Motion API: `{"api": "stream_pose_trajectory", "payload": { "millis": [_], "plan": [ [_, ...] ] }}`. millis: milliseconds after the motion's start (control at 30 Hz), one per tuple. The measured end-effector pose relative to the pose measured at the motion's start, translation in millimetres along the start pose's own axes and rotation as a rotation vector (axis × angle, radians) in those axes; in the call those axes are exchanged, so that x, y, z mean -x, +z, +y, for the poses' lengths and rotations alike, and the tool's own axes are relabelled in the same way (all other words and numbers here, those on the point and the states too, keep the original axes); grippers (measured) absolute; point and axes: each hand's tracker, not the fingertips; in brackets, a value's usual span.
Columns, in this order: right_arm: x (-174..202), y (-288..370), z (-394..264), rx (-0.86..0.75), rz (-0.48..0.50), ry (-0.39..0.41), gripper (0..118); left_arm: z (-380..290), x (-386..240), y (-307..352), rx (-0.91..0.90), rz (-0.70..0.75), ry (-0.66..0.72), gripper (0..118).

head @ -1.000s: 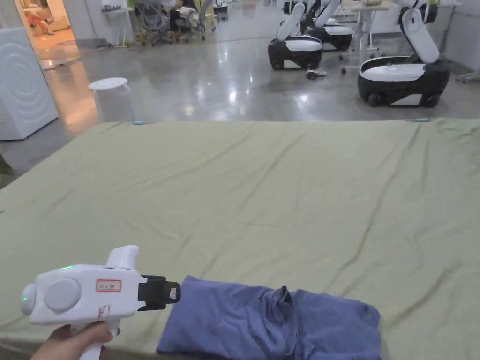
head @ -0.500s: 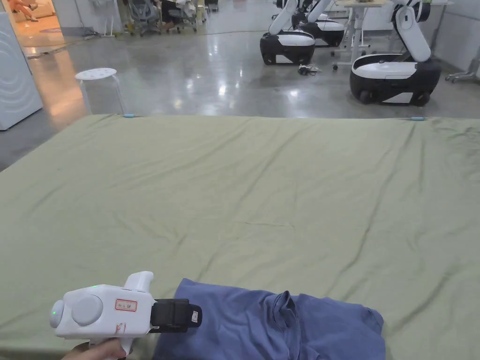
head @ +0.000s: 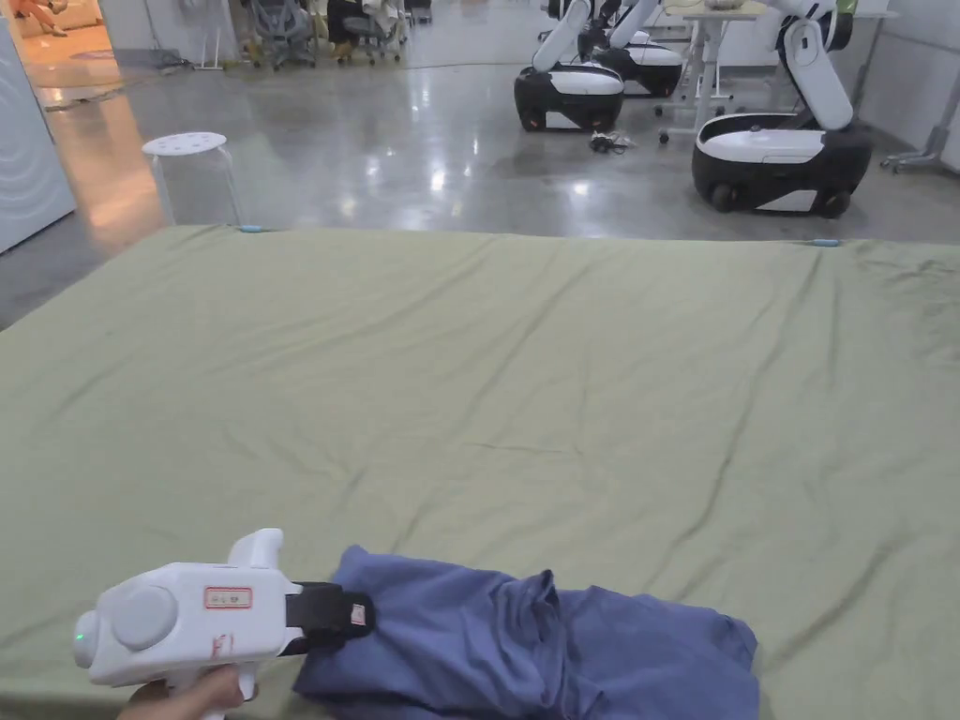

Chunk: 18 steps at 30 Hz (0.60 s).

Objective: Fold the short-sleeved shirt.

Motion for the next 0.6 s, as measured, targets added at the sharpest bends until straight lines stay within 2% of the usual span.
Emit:
{"api": "stream_pose_trajectory", "payload": {
  "millis": [67,200,333,433,600],
  "plan": [
    [-2,-1,0,0.002,-0.004,-0.002,0,7,8,19,-0.054,0.004,0.02,8],
    [-5,-3,-2,0.008,0.003,-0.028,0,31,23,70,-0.172,0.158,-0.002,8],
    [-4,-5,-4,0.005,0.014,-0.04,0,54,38,120,-0.162,0.304,-0.085,8],
    [-3,-5,-5,0.005,0.021,-0.043,0,66,45,152,-0.204,0.396,-0.08,8],
    [-3,-5,-7,0.006,0.025,-0.042,0,58,9,169,-0.168,0.37,-0.109,8]
  ]
}}
